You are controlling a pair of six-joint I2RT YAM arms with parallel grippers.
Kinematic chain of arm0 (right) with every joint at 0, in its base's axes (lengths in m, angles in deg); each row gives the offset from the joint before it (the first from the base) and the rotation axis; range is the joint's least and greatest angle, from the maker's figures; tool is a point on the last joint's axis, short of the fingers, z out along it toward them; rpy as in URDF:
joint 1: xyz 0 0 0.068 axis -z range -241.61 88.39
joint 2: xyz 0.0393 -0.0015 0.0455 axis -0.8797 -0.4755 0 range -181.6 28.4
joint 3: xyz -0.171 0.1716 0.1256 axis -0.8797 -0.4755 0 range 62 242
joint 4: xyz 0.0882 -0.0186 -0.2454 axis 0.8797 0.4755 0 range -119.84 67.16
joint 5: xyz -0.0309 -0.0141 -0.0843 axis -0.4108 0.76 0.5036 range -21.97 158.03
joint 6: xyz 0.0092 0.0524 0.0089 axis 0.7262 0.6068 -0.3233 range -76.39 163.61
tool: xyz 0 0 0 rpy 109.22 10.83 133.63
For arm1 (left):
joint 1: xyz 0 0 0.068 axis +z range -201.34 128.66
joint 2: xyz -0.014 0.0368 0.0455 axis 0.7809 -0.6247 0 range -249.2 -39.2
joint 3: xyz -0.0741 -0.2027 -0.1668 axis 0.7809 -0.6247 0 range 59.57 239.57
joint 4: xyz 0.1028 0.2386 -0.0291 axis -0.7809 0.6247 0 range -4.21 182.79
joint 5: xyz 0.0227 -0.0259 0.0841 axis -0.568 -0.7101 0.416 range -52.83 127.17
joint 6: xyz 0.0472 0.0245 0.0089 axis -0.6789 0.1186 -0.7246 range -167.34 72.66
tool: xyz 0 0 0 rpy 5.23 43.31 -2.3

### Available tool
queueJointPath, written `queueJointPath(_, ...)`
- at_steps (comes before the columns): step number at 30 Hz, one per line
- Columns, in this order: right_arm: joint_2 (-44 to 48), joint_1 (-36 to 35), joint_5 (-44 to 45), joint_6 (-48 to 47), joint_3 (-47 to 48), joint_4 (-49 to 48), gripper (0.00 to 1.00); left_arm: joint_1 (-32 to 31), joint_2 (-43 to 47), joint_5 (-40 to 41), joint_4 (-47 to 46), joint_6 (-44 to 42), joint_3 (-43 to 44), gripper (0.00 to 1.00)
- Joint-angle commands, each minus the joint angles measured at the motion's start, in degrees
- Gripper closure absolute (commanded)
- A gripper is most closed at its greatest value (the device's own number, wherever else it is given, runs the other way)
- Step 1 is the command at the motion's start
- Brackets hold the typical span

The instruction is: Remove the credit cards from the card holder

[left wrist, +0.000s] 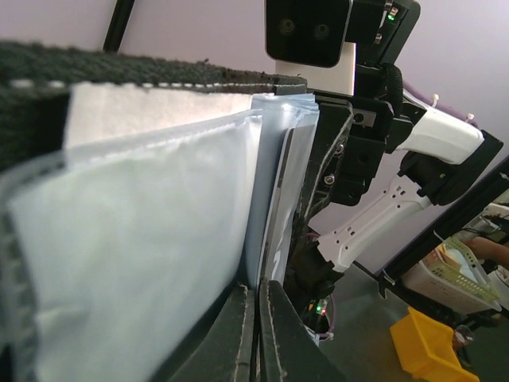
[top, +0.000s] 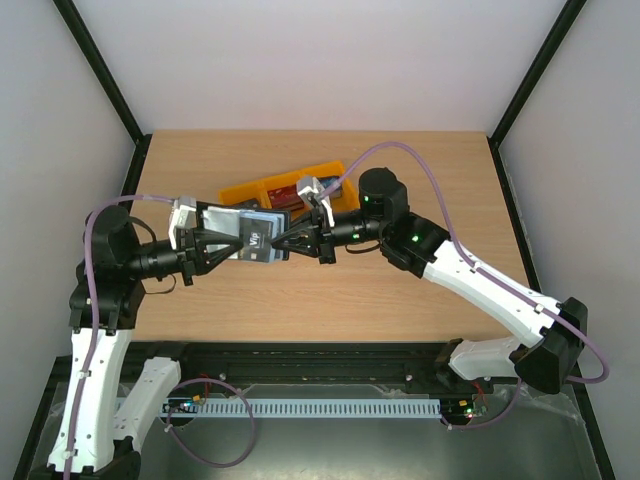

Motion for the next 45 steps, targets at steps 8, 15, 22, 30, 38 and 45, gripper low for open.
queueJointPath(8, 3.8, 5.8, -1.6, 0.9, -3.7, -2.8, 0.98, 0.8, 0.3, 5.1, 3.7, -4.2, 2.9, 0.98)
queueJointPath(15, 4.1, 7.1, -1.2, 0.8, -4.4, -2.3, 0.98, 1.1, 0.3, 6.3, 4.7, -5.5, 3.4, 0.98)
queueJointPath(22, 3.9, 12.2, 3.5, 6.1, -5.6, -0.2, 0.98, 1.5, 0.0, 15.2, 6.5, -7.5, 5.6, 0.98)
queueJointPath(30, 1.4, 14.1, 10.2, 11.8, -12.5, 13.8, 0.98, 2.1, 1.8, 42.4, 11.4, -14.9, 0.9, 0.98)
queueJointPath(38, -7.0, 13.2, 3.9, 12.6, -24.6, 13.9, 0.98, 1.9, 2.3, 27.4, 10.8, -16.3, 0.3, 0.98)
queueJointPath(45, -11.2, 12.9, 8.5, 9.5, -28.5, 19.3, 0.98, 1.7, 2.0, 19.3, 7.1, -9.8, -1.5, 0.98)
